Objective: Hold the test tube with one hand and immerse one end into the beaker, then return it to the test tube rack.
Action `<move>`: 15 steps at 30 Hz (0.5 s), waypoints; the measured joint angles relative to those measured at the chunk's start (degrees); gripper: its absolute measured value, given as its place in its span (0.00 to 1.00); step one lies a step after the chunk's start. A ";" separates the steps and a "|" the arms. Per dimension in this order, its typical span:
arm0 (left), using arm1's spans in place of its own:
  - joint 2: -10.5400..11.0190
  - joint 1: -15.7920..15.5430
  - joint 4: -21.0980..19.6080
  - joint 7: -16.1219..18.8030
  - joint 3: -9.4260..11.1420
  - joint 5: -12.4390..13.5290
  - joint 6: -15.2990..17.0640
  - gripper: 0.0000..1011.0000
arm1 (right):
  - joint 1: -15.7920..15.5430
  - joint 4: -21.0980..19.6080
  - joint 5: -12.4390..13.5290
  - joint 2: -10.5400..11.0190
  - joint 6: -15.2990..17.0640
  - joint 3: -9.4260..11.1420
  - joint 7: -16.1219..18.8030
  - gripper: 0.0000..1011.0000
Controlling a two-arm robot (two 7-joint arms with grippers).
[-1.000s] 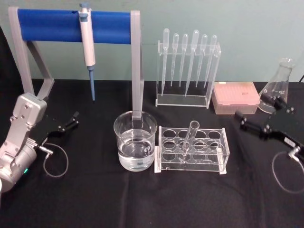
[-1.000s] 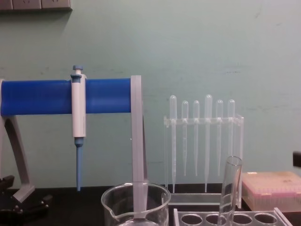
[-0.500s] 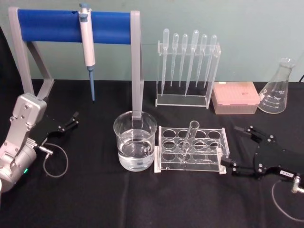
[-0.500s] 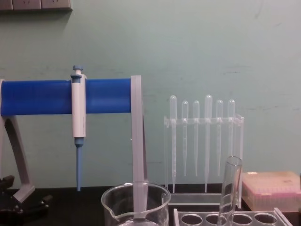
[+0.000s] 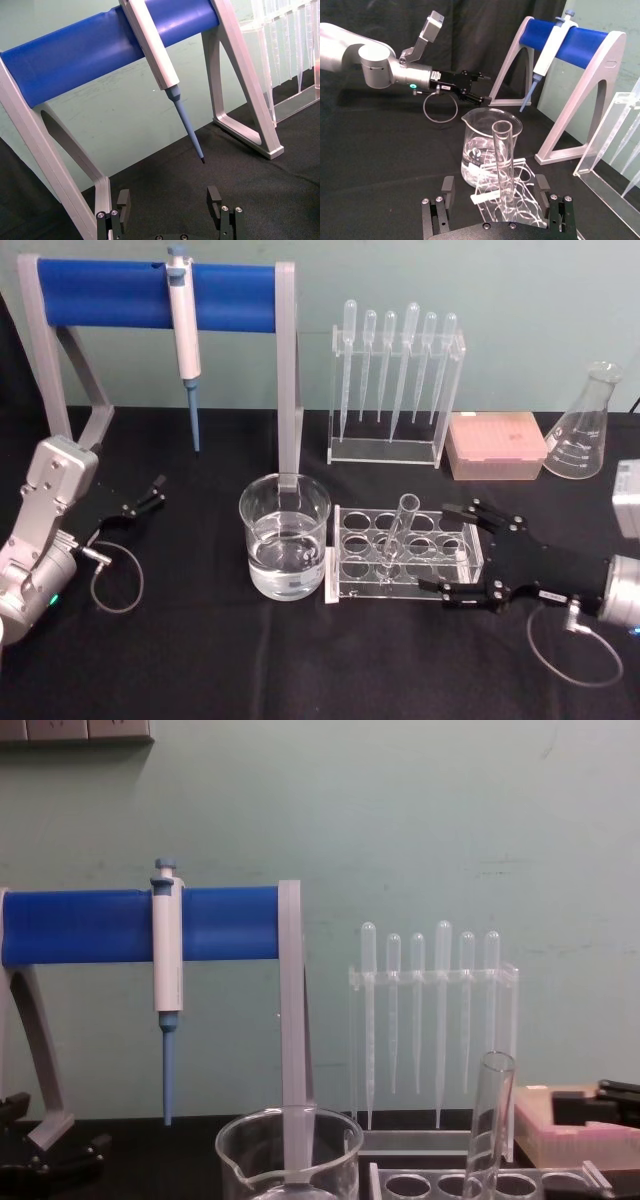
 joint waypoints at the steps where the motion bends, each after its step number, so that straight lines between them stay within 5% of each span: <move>1: 0.00 0.00 0.00 0.00 0.00 0.00 0.00 0.99 | 0.00 0.00 0.00 0.00 0.00 0.00 0.00 0.99; 15: 0.00 0.00 0.00 0.00 0.00 0.00 0.00 0.99 | 6.22 5.05 -1.48 -4.78 2.38 -4.03 -0.41 0.99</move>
